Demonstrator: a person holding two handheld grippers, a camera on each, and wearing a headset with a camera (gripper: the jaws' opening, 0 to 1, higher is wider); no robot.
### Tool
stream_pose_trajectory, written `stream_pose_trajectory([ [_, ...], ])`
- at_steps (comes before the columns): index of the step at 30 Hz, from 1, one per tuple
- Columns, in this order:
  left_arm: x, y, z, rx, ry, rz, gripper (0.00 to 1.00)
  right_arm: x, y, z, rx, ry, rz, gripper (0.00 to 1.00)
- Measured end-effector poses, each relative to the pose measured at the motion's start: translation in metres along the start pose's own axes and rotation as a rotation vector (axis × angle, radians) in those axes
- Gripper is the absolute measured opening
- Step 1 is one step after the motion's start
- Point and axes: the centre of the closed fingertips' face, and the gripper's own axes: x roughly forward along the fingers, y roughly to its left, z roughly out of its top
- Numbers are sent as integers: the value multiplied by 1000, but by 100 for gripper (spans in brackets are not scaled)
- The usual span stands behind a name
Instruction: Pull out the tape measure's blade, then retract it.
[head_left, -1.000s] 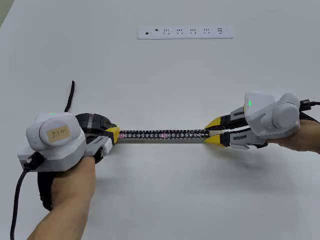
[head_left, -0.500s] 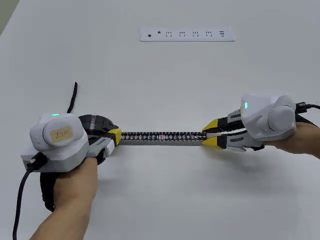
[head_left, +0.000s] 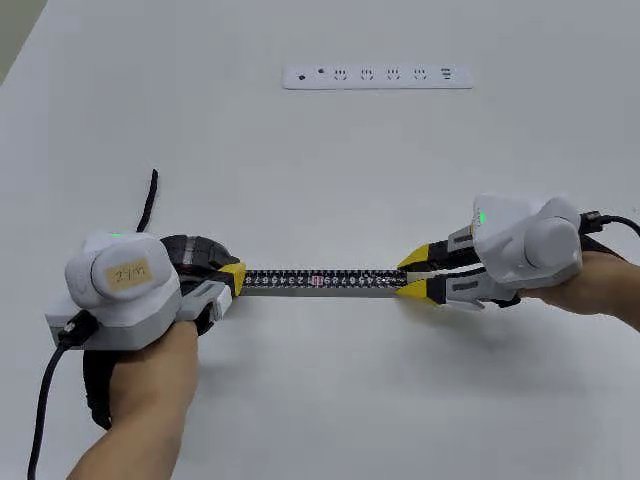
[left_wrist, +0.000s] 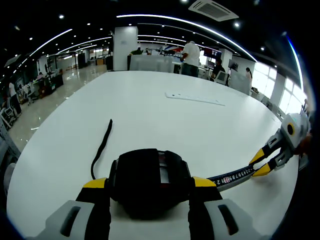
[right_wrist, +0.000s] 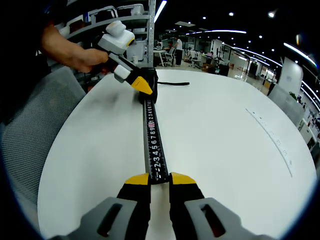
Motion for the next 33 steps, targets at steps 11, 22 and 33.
stream_pose_trajectory([
  [11,0,0,1,-6,-2,1,59,5,2,6,3,-6,3,12],
  [22,-1,1,1,-7,-1,1,60,9,3,12,7,-9,5,12],
  [33,-1,1,1,-10,-2,1,60,14,4,17,7,-12,5,12],
])
